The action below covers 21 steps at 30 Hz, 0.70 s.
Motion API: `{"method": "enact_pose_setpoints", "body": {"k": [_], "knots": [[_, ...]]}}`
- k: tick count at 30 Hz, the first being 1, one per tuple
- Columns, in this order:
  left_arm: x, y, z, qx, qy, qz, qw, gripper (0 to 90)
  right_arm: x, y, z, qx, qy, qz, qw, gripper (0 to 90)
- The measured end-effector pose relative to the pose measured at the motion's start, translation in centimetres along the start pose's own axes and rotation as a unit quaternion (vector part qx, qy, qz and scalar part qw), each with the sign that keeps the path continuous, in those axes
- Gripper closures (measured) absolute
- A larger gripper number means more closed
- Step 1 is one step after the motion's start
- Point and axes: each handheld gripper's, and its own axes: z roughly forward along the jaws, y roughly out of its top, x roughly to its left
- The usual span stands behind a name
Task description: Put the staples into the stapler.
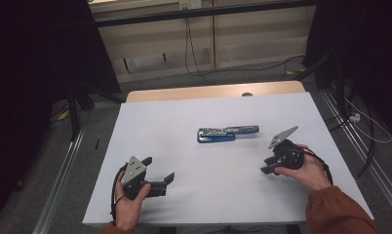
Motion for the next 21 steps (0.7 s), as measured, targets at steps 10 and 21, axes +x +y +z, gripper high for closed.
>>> {"method": "enact_pose_setpoints", "body": {"k": [10, 21], "knots": [[0.03, -0.03, -0.01, 0.001, 0.002, -0.001, 1.0000, 3.8, 0.14, -0.01, 0.39, 0.014, 0.001, -0.018, 0.9997, 71.2], [0.01, -0.01, -0.01, 0.001, -0.002, 0.000, 1.0000, 3.8, 0.48, 0.09, 0.56, 0.023, -0.014, -0.028, 0.9992, 76.0]]}}
